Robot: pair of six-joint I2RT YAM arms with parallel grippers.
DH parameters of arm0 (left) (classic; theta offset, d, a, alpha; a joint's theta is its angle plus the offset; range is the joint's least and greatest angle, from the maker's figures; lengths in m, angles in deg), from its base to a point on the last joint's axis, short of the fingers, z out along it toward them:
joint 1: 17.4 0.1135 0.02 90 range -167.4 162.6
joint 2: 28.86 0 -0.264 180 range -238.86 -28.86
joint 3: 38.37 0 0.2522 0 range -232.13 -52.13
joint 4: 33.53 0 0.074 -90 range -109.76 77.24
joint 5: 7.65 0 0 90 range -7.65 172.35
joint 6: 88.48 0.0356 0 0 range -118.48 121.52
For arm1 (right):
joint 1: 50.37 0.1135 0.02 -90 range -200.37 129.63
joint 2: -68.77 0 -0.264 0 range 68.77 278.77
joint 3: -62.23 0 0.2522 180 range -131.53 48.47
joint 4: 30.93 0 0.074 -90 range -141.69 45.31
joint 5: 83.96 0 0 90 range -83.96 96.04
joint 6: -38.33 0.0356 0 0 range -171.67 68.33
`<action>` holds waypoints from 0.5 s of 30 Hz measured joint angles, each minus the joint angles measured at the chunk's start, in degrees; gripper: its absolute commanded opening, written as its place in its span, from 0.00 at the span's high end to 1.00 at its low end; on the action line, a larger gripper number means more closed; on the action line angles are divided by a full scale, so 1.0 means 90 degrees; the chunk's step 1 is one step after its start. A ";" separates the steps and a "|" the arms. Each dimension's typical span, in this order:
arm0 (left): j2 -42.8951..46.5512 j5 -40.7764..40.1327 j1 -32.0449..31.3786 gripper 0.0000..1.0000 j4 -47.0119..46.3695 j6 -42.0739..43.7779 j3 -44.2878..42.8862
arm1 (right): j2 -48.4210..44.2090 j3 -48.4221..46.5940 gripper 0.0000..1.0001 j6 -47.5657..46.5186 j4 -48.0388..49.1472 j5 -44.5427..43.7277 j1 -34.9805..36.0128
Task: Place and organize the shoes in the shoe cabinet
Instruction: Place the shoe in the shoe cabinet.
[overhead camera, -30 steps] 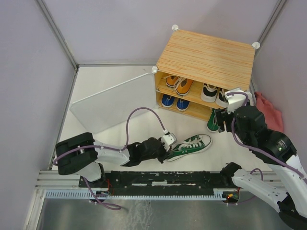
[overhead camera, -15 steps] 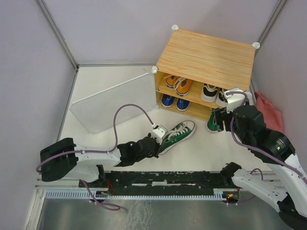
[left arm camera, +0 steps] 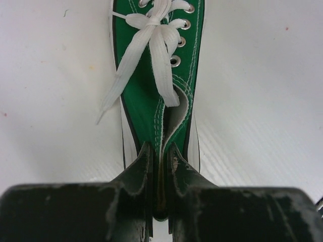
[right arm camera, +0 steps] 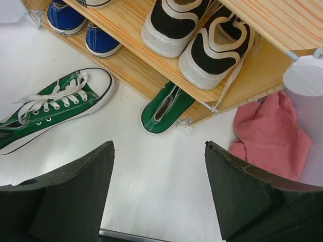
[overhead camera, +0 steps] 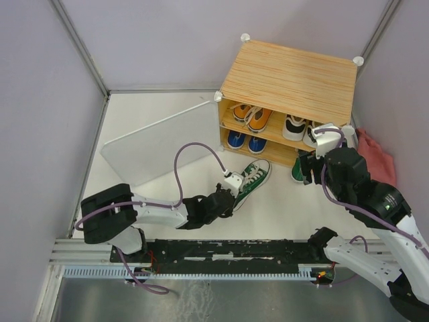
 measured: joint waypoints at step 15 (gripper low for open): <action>0.0454 0.0121 -0.0027 0.97 -0.0658 -0.0087 0.0073 | -0.0075 0.0017 0.20 0.0005 0.0000 0.0002 0.0002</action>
